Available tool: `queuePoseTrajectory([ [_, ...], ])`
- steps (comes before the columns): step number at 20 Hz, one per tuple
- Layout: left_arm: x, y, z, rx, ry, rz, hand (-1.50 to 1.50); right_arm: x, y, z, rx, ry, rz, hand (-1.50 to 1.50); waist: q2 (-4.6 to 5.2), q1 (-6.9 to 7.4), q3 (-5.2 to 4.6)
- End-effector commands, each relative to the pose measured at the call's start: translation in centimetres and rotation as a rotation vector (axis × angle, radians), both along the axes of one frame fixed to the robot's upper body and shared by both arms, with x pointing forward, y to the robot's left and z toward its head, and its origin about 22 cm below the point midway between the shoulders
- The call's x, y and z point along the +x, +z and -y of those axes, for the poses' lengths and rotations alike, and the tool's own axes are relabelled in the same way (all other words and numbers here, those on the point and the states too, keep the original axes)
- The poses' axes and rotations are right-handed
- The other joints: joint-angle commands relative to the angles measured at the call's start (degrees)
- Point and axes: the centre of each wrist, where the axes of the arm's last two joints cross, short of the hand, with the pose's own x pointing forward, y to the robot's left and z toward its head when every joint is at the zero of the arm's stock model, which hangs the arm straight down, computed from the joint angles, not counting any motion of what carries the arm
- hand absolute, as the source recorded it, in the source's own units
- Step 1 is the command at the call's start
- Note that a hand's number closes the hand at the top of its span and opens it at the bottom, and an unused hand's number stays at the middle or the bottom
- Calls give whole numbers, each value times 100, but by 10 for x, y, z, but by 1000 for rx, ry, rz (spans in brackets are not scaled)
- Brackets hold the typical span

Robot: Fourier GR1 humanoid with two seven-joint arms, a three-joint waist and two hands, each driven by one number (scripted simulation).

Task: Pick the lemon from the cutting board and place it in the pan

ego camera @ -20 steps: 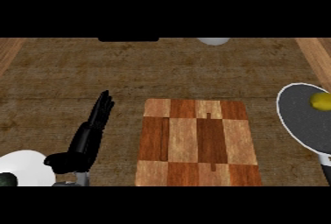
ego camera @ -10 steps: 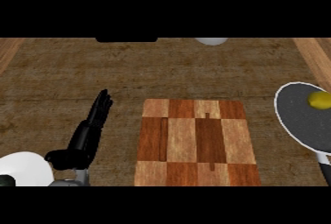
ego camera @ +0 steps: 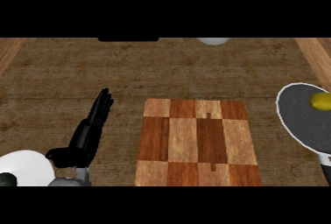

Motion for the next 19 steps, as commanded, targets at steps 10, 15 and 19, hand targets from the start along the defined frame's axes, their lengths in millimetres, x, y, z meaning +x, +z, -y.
queuePoseTrajectory([
  [10,-7,3,13,-10,-7,4,0,-39,11,-16,-61,-38,-83,-150,5,15,1],
  [15,-14,-2,5,-19,-2,-9,0,-49,1,-20,-81,-25,-107,-150,5,18,2],
  [19,-6,6,-1,-11,-19,10,0,-40,1,-22,-168,-79,-105,-150,5,18,2],
])
